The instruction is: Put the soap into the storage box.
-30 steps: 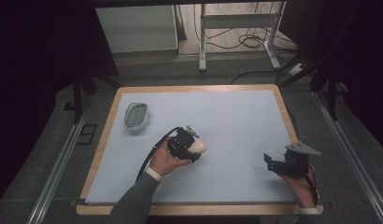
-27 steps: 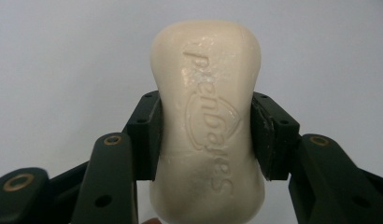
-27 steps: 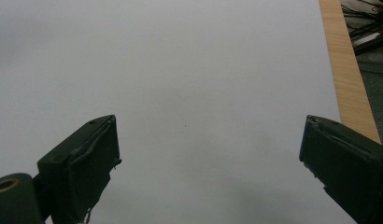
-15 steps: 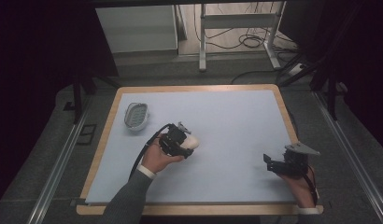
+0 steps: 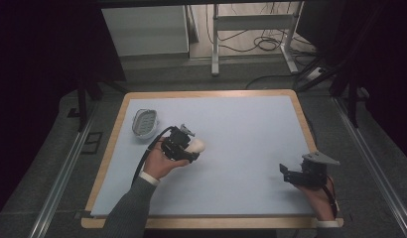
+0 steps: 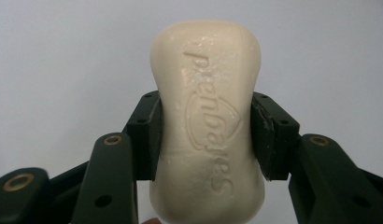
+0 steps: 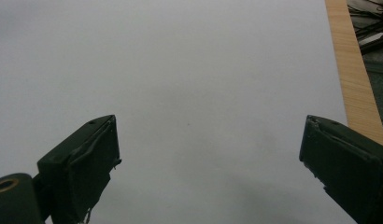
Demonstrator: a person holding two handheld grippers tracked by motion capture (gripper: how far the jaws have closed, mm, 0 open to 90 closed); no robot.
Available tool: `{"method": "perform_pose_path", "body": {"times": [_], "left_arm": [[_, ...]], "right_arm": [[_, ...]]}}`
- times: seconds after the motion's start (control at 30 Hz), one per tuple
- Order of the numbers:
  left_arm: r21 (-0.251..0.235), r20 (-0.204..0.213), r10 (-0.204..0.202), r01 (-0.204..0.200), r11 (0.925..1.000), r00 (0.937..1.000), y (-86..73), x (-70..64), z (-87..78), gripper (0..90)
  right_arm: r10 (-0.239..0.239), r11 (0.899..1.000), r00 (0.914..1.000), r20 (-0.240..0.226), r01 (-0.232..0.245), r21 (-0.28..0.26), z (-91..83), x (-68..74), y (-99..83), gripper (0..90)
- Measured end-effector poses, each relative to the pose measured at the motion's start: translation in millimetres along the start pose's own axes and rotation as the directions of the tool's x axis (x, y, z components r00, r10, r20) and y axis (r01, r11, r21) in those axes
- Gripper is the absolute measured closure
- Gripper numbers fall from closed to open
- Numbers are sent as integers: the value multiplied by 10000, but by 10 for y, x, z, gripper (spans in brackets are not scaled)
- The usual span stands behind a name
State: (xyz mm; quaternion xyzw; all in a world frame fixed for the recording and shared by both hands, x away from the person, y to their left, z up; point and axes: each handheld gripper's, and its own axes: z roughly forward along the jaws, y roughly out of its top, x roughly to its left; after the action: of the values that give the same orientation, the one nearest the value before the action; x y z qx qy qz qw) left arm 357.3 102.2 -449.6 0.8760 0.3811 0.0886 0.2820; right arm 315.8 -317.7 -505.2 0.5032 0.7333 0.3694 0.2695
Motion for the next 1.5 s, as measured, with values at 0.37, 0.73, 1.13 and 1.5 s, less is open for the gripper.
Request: {"method": "perform_pose_path", "body": {"times": [0.37,0.73,1.13,1.5], "left_arm": [[-405,-253,-329,318,9987,9991,13,162,-145,497],[-341,-576,-523,504,9981,9970,14,292,-155,497],[-230,-880,-747,730,9971,9933,6,465,-184,497],[-196,-1140,-964,947,9953,9888,-24,585,-205,497]], "right_arm": [[7,10000,10000,23,-7,-48,1,-8,-4,47],[-59,10000,10000,-4,59,11,8,3,-5,47],[-83,9999,10000,7,83,69,19,3,-13,47],[-36,9999,10000,34,36,101,20,2,-15,47]]}}
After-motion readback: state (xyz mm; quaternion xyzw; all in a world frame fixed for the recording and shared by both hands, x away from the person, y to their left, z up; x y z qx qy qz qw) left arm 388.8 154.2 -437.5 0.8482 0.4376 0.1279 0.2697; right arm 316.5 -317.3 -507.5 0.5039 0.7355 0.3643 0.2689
